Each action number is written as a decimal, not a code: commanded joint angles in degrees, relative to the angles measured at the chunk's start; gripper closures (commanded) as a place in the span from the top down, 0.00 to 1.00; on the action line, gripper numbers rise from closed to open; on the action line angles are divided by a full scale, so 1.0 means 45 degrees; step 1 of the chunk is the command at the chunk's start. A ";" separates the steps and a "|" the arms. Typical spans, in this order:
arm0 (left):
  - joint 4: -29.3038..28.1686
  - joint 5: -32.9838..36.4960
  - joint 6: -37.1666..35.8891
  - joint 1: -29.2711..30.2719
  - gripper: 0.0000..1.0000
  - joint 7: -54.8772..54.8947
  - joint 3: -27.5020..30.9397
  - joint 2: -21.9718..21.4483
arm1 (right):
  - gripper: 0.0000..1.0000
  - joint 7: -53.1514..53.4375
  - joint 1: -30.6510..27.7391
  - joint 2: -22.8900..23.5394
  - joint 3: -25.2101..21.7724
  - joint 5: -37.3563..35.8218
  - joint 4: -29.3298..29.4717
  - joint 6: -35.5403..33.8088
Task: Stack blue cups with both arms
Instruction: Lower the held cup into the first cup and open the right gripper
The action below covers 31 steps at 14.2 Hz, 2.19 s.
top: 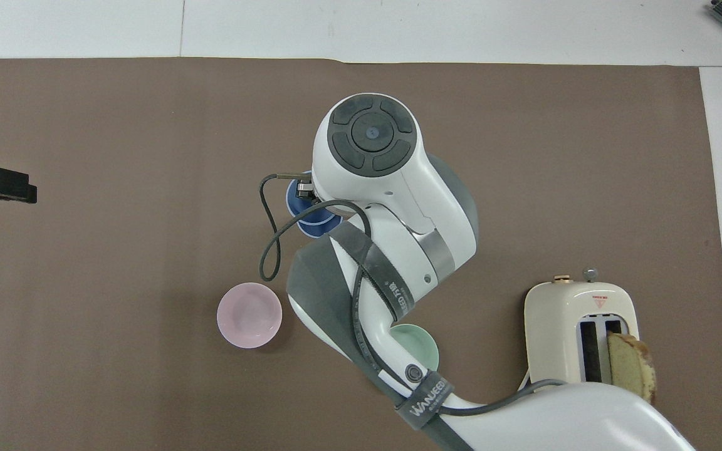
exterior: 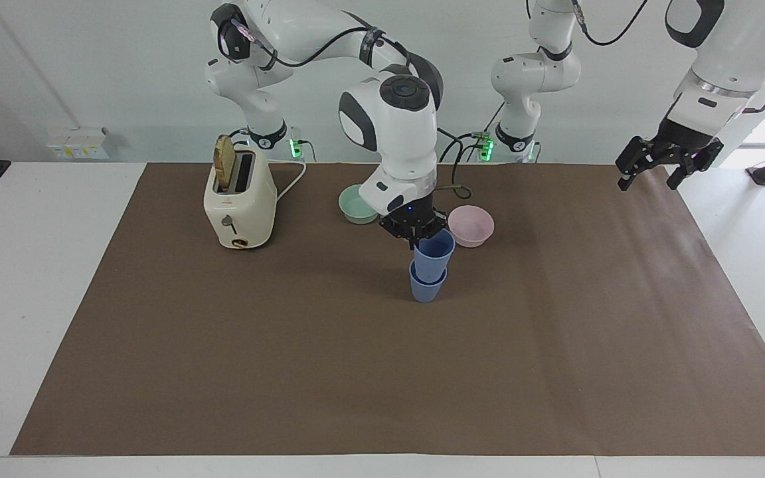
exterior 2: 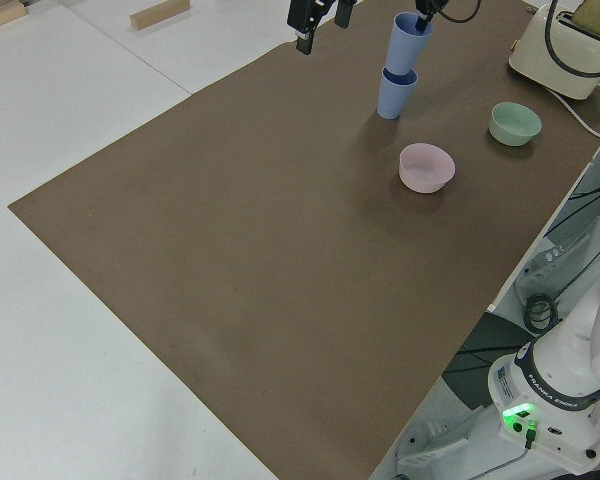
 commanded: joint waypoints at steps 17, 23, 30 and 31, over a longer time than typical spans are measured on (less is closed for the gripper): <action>0.0036 0.0161 -0.0217 -0.0017 1.00 0.0024 0.0061 -0.0126 | 0.00 0.0094 -0.0071 0.0048 0.0074 -0.0102 -0.1023 0.1209; 0.0036 0.0161 -0.0217 -0.0017 1.00 0.0024 0.0061 -0.0126 | 0.17 0.0094 -0.0051 -0.0167 0.0074 0.0015 -0.1491 0.1189; 0.0036 0.0161 -0.0217 -0.0017 1.00 0.0024 0.0061 -0.0126 | 1.00 -0.0022 -0.0245 -0.0516 0.0016 -0.0161 -0.1296 0.1209; 0.0036 0.0161 -0.0217 -0.0017 1.00 0.0024 0.0061 -0.0126 | 1.00 -0.0100 -0.0401 -0.0750 -0.0004 -0.0238 -0.1316 0.1170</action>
